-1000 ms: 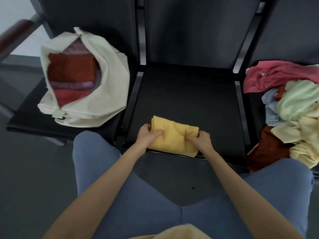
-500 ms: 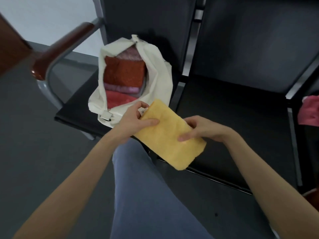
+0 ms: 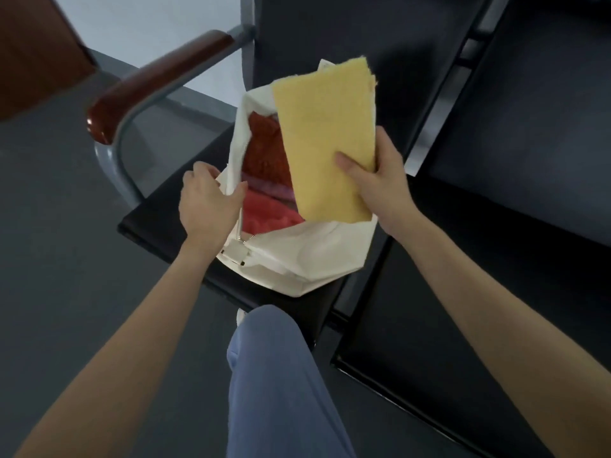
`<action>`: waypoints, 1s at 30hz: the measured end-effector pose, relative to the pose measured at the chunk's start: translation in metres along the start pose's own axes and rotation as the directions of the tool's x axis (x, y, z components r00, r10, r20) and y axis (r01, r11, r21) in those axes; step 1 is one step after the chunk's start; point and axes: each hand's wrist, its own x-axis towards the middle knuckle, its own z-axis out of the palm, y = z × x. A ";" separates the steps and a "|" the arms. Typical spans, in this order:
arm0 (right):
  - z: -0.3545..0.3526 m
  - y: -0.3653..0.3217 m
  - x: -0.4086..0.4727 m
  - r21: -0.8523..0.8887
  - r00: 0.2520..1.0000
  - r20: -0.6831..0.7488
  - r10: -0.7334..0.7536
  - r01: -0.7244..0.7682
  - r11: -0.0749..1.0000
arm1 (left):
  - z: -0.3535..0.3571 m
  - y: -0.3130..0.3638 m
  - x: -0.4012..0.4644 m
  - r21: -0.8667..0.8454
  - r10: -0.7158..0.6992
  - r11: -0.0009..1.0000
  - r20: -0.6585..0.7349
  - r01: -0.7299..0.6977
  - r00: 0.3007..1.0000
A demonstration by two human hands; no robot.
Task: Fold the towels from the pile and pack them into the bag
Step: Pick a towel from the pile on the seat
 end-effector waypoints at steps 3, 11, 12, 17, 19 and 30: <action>0.033 0.011 0.028 -0.046 0.999 0.040 -0.011 0.012 0.999 | 0.014 -0.002 0.015 0.062 -0.018 0.998 0.041 0.015 0.999; 0.065 0.054 0.060 -0.138 0.874 0.372 0.313 -0.282 0.949 | 0.022 -0.008 0.027 0.024 0.045 0.999 -0.035 -0.044 0.998; 0.063 0.055 0.062 -0.175 0.855 0.406 0.323 -0.274 0.946 | 0.021 -0.007 0.027 0.015 0.055 0.998 -0.051 -0.054 0.997; 0.065 0.047 0.078 -0.432 0.720 0.568 0.399 -0.152 0.889 | 0.014 0.005 0.030 -0.019 0.122 0.992 -0.077 -0.124 0.990; 0.077 0.039 0.085 -0.532 0.661 0.625 0.416 -0.029 0.846 | 0.010 0.010 0.032 -0.009 0.170 0.985 -0.080 -0.171 0.982; 0.129 0.042 0.066 -0.735 0.768 0.618 0.168 0.489 0.469 | 0.002 -0.014 0.044 0.096 0.276 0.957 0.002 -0.275 0.961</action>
